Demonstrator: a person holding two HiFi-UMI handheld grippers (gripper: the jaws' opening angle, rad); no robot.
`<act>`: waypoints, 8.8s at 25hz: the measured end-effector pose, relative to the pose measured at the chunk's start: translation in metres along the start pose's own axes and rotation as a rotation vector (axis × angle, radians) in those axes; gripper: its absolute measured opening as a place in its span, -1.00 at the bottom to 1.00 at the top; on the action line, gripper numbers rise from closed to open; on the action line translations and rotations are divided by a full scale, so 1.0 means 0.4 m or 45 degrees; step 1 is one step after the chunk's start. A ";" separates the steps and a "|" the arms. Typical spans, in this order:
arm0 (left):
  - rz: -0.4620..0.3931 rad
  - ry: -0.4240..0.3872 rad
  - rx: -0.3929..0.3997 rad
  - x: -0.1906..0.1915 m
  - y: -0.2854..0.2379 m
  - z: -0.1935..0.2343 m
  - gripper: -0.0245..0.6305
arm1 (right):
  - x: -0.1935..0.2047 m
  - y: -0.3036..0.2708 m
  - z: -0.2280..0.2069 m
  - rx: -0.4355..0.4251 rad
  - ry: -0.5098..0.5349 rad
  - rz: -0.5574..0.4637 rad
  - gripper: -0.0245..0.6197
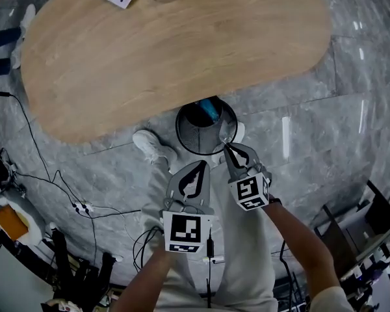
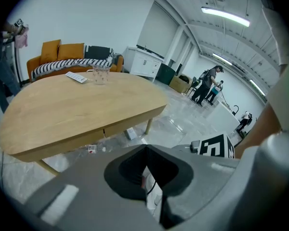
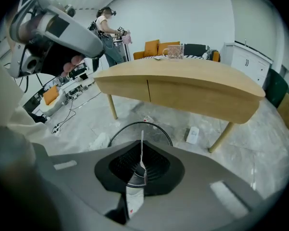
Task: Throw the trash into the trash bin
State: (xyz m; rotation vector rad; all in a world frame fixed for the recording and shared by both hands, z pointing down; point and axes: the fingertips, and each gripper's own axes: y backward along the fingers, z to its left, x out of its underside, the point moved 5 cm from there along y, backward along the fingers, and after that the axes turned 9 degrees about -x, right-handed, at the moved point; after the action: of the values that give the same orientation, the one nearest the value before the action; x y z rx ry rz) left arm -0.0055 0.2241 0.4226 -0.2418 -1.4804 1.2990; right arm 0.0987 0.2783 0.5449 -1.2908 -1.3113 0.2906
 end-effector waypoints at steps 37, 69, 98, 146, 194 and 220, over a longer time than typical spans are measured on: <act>-0.061 0.030 0.007 -0.114 0.022 0.058 -0.93 | -0.119 0.049 -0.083 0.086 -0.049 0.056 -0.82; -0.188 0.222 -0.096 -0.280 0.124 0.513 -0.93 | -0.913 -0.248 -0.119 0.138 0.119 -0.277 0.09; -0.250 0.390 -0.160 -0.267 0.235 0.740 -0.93 | -1.228 -0.529 -0.270 0.175 -0.209 -0.111 0.74; -0.290 0.234 -0.130 -0.297 0.195 0.479 -0.93 | -1.045 -0.171 -0.139 0.058 0.176 -0.270 -0.48; -0.055 -0.092 0.002 -0.129 0.020 0.160 -0.93 | -0.123 0.163 -0.025 -0.017 0.076 0.100 -0.51; 0.043 -0.145 0.127 -0.046 -0.067 0.100 -0.93 | 0.186 -0.136 -0.081 -0.004 -0.139 0.502 -0.48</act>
State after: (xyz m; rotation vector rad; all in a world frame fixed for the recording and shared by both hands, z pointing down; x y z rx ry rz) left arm -0.0175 0.1776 0.4415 -0.1298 -1.5069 1.4293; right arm 0.1236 0.3000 0.6369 -1.5507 -1.1391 0.6414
